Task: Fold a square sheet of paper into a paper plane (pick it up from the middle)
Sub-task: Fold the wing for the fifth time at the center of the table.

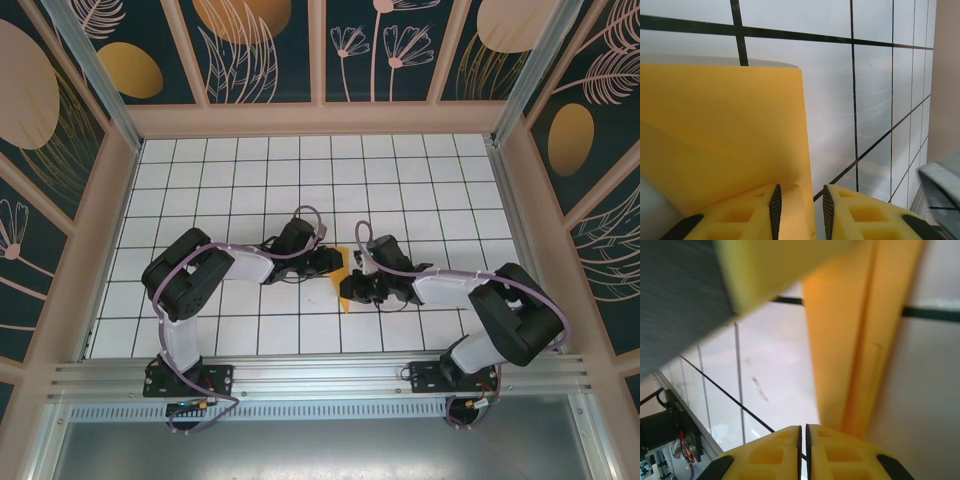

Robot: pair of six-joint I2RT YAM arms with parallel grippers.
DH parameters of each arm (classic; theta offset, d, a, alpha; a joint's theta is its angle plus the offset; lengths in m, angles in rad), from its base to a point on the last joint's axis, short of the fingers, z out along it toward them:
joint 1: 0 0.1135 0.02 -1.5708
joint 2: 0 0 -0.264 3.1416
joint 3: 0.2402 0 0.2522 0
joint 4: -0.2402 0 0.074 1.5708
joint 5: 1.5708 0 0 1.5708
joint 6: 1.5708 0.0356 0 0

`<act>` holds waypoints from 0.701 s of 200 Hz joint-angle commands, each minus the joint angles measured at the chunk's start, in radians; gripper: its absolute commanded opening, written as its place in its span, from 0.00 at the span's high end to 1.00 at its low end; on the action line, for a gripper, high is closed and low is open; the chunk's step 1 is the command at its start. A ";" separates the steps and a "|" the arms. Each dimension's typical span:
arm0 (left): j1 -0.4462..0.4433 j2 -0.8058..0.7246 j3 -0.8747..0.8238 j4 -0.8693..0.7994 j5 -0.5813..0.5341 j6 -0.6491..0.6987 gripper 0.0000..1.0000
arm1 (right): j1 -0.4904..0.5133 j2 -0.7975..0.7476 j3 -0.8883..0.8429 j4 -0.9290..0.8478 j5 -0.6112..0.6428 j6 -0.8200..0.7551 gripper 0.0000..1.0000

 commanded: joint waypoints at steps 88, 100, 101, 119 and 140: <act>-0.002 0.048 -0.027 -0.054 -0.085 0.007 0.71 | 0.039 -0.122 -0.034 -0.074 0.026 0.038 0.85; -0.002 0.046 -0.029 -0.055 -0.088 0.008 0.71 | 0.040 -0.110 -0.057 -0.055 0.026 0.047 0.85; -0.002 0.046 -0.029 -0.055 -0.089 0.008 0.71 | 0.039 -0.110 -0.059 -0.053 0.025 0.048 0.85; -0.001 0.049 -0.031 -0.054 -0.086 0.009 0.71 | 0.040 -0.087 -0.097 -0.011 0.027 0.068 0.85; -0.002 0.050 -0.034 -0.047 -0.079 0.006 0.71 | 0.037 -0.073 -0.141 0.024 0.039 0.084 0.85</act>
